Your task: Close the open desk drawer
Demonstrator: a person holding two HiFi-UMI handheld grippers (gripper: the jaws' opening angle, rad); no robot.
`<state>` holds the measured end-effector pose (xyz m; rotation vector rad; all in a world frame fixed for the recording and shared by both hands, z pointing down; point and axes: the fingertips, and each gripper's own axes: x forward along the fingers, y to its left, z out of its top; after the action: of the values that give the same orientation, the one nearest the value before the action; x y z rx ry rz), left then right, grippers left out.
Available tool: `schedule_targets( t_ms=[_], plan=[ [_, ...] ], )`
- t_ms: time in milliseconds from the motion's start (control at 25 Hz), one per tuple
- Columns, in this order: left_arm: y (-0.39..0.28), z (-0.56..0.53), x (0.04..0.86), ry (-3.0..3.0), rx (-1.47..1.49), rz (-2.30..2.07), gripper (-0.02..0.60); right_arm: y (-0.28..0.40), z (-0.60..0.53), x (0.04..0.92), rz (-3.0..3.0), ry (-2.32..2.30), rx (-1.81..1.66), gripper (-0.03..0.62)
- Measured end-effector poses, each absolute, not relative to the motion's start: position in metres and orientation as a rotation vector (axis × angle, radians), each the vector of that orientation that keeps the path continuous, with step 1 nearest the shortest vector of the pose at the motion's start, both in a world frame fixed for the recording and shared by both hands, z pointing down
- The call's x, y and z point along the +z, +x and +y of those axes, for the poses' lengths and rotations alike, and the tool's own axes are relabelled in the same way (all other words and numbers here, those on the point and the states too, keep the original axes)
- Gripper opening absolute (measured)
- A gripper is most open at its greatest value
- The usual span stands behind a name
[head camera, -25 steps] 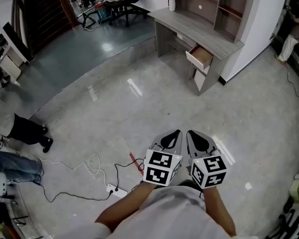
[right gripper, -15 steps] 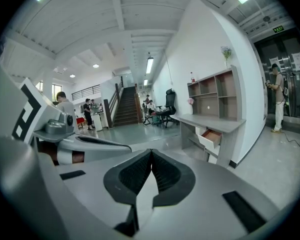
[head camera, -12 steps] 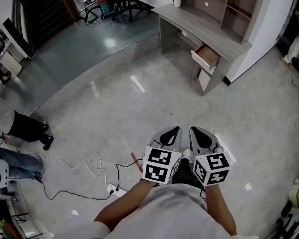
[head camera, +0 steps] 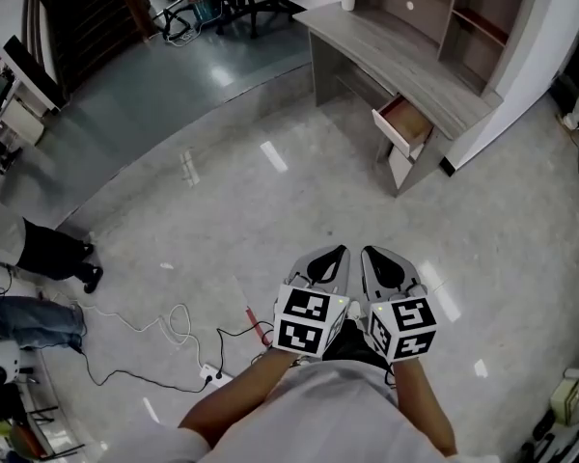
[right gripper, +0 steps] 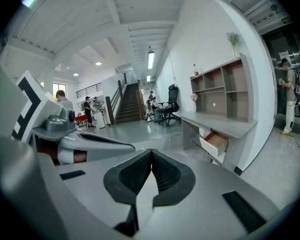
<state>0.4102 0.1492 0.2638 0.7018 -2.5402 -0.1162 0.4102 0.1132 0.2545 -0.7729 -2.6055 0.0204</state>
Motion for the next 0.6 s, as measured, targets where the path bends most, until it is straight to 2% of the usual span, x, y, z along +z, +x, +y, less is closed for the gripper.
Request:
schedule_targets(
  t_ms=[280,600],
  plan=[
    [0.332,0.115,0.266,0.673,-0.096,-2.534,0.003,0.333,0.082,0.255,-2.584,-0.809,0.02,0.002],
    [0.28,0.099,0.26,0.652,-0.081,-2.545,0.003,0.278,0.061,0.249,-2.598,-0.817,0.04,0.002]
  ],
)
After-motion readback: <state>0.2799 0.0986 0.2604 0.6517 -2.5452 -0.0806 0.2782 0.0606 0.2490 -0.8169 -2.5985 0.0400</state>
